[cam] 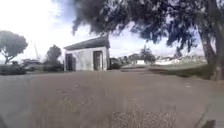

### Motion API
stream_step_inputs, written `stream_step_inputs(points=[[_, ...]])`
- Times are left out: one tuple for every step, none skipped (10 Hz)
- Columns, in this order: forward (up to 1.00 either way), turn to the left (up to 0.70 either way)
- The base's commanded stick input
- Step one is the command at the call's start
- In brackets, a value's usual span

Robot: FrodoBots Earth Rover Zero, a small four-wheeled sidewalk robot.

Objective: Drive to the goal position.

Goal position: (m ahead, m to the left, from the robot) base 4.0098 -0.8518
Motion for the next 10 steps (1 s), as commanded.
stream_step_inputs(points=[[0.7,-0.17],[0.7,-0.17],[0.7,-0.17],[0.7,-0.03],[0.7,-0.02],[0.7,0.0],[0.7,0.0],[0.7,0.0],[0.7,0.0],[0.7,0.0]])
